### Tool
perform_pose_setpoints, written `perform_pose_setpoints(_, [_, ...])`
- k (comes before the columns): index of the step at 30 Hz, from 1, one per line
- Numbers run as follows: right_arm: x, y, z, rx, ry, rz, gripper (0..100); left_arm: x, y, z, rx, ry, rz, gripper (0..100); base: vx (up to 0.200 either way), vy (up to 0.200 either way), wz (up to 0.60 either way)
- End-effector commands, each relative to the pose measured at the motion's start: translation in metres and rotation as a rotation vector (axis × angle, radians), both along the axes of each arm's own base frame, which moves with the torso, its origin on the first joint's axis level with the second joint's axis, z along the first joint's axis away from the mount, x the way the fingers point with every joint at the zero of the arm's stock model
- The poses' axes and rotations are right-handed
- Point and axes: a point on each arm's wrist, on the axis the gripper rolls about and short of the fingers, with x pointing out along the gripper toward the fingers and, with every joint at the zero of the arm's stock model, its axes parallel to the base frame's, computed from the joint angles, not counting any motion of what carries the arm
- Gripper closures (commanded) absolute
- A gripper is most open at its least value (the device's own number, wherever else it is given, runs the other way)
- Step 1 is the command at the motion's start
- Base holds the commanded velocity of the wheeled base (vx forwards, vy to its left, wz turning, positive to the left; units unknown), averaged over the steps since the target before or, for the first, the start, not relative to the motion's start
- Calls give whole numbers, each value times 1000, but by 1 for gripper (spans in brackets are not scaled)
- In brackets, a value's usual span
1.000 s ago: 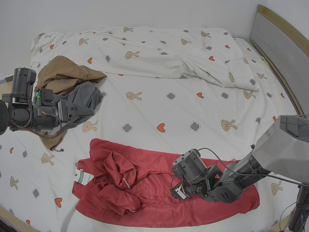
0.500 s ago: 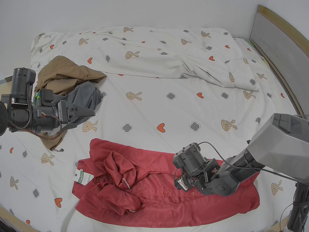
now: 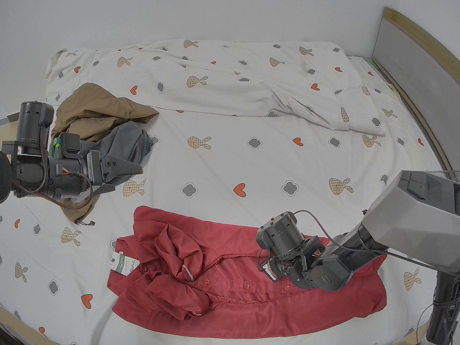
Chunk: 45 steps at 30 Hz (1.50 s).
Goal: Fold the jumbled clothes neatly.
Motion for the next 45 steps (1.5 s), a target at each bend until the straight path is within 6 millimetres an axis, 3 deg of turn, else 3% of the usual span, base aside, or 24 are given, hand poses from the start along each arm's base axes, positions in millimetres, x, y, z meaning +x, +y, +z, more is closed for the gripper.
perform_pose_setpoints(1, [-2,-2,-2,-3,4,1,100,-1,0,0,0,0,0,0,0,0,0])
perform_pose_setpoints(8, [-9,-7,1,-4,13,5,100,-1,0,0,0,-1,0,0,0,0,0])
perform_pose_setpoints(14, [-39,-20,12,26,85,102,100,-1,-2,-1,1,2,-8,0,0,0,0])
perform_pose_setpoints(20, [-56,-25,19,59,128,172,100,0,-6,-3,2,12,-23,0,0,0,0])
perform_pose_setpoints(33, [-67,-26,7,4,165,211,100,0,-10,-7,4,25,-37,0,0,0,0])
perform_pose_setpoints(34, [-66,-26,8,8,163,209,0,0,-10,-7,4,26,-37,0,0,0,0])
perform_pose_setpoints(39, [-56,-18,19,54,117,199,0,4,-13,-13,7,47,-48,0,0,0,0])
perform_pose_setpoints(45, [-53,-12,29,83,84,208,0,13,-23,-39,78,93,-122,0,0,0,0])
